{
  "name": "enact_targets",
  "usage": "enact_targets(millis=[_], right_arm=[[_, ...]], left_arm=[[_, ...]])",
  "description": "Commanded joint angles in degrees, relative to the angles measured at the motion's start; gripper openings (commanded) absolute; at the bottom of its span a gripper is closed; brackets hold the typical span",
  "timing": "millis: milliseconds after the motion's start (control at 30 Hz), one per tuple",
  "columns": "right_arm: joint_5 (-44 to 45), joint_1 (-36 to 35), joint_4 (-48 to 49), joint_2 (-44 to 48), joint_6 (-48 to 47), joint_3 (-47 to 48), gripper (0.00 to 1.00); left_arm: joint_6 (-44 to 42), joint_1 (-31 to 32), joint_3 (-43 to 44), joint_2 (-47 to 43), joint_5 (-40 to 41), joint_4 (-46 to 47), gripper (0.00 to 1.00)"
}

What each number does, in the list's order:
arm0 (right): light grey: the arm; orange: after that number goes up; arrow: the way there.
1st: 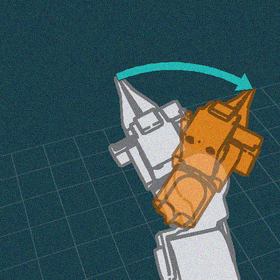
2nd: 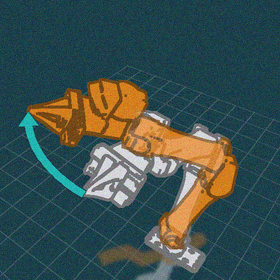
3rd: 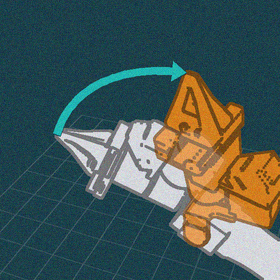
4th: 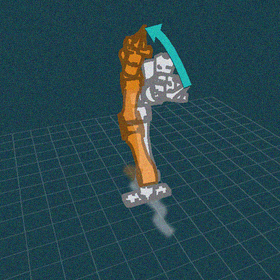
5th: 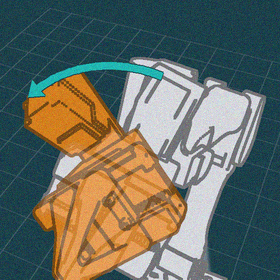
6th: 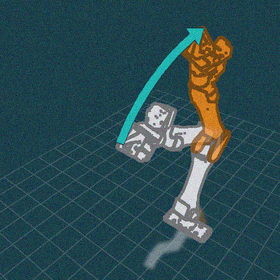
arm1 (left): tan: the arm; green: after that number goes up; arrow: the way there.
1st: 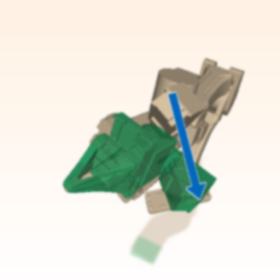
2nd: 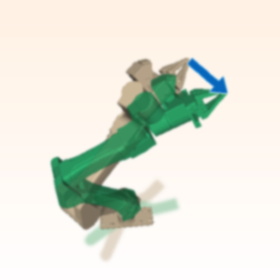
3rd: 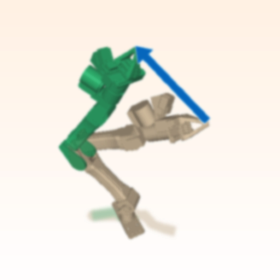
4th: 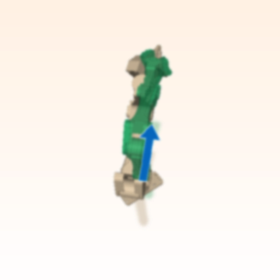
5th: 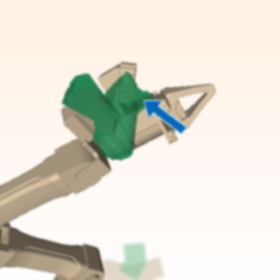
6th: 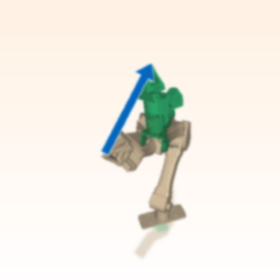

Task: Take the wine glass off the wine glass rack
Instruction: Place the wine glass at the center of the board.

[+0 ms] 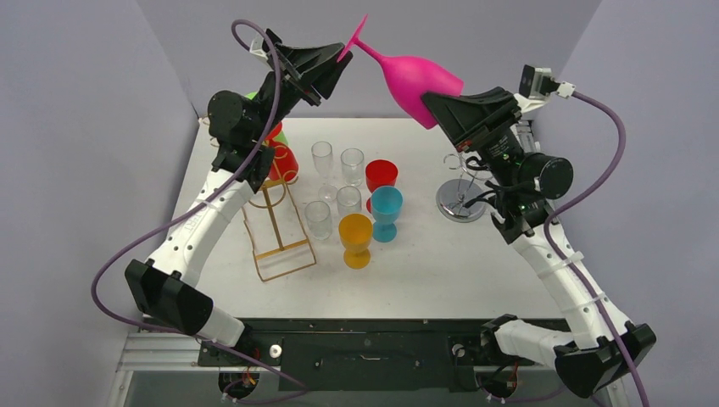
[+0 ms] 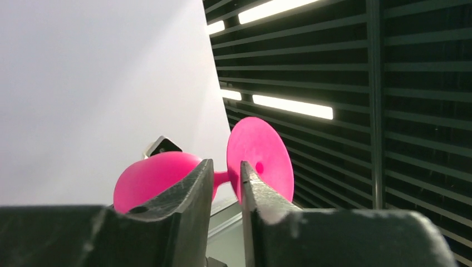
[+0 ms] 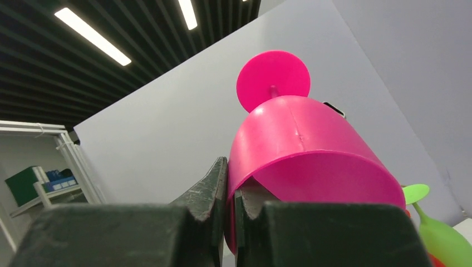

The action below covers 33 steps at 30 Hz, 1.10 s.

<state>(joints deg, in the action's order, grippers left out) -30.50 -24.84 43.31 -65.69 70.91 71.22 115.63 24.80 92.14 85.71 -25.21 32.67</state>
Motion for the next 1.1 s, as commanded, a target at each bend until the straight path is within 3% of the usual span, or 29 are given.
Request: enact_targets(millis=[0, 167, 400, 633, 833, 1067], right_arm=[[4.7, 0.4, -8.4, 4.5, -6.2, -0.5, 0.00], [10.8, 0.4, -22.6, 9.0, -13.4, 0.9, 0.00], [16.2, 0.4, -51.9, 11.3, -21.3, 10.2, 0.00], [17.0, 0.0, -80.0, 8.1, -27.4, 19.9, 0.00], [24.9, -6.8, -99.5, 3.5, -33.7, 26.9, 0.00], [32.1, -11.7, -113.4, 1.2, -36.5, 27.2, 0.00]], left_arm=[[-3.8, 0.4, -0.2, -3.2, -2.0, 3.7, 0.26], [-10.7, 0.4, -1.2, -5.1, -3.2, -1.6, 0.60], [-27.4, -0.6, -3.1, -9.5, -4.5, -15.6, 0.99], [-48.6, -1.0, -2.8, -14.5, -3.5, -35.5, 0.96], [-60.4, -1.0, -2.8, -17.5, -0.6, -46.1, 0.96], [-69.9, -1.1, 0.4, -19.8, 5.3, -56.0, 0.96]])
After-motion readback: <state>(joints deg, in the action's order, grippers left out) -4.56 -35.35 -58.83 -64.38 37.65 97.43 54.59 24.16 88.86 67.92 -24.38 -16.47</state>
